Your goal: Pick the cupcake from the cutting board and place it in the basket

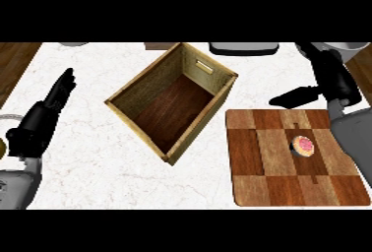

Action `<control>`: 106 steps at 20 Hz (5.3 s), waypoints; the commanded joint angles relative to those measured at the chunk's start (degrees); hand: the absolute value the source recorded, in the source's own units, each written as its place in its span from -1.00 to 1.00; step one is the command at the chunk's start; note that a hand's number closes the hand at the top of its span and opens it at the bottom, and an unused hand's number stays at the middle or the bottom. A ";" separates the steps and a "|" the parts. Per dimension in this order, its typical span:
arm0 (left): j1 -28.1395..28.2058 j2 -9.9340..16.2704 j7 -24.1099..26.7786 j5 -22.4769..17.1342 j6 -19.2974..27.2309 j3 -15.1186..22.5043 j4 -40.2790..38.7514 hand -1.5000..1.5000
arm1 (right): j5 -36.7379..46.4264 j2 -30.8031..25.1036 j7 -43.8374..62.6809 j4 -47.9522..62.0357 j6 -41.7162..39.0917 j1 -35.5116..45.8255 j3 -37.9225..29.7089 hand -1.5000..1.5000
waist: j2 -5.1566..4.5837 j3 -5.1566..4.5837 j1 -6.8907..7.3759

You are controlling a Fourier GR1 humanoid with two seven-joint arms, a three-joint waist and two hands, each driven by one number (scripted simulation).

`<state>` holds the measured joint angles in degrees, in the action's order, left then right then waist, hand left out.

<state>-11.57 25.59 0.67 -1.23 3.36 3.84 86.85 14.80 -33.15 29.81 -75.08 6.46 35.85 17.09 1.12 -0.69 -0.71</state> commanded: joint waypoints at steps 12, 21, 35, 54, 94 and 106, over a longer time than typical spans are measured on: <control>2.05 0.86 -1.04 -0.97 -2.29 -1.99 4.49 0.00 | -21.39 -11.62 28.36 -4.69 -45.24 9.47 -0.40 -1.00 | -0.76 0.64 0.72; -2.77 -3.99 2.33 2.68 -1.35 -1.21 -2.89 0.00 | -18.72 -10.48 23.77 0.44 -47.13 8.24 -0.96 -1.00 | -1.27 0.65 0.91; 0.47 -4.44 -1.41 4.82 -2.76 -3.73 2.53 0.00 | -6.51 -6.47 17.30 -1.35 -47.08 -6.65 0.40 -1.00 | -1.07 0.68 0.65; -1.30 -9.97 0.20 9.89 -5.04 -5.15 -0.21 0.00 | 13.21 4.40 6.92 -0.22 -41.08 -13.97 -5.42 -1.00 | -1.12 0.68 0.59; 1.41 -9.90 -1.69 9.61 -12.09 -12.91 4.19 0.00 | 33.95 11.48 1.21 -3.13 -30.40 -24.75 -12.90 1.00 | -0.36 0.54 -1.10; 3.22 -10.28 -1.03 9.78 -12.16 -12.62 5.35 0.00 | 48.39 17.84 27.49 -43.06 -22.22 -33.34 -9.21 1.00 | -0.15 0.52 -1.42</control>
<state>-8.91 15.19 -0.64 8.89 -8.03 -9.01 91.72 59.65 -16.98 51.35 -106.08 -17.69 2.68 6.99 0.89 -0.17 -2.30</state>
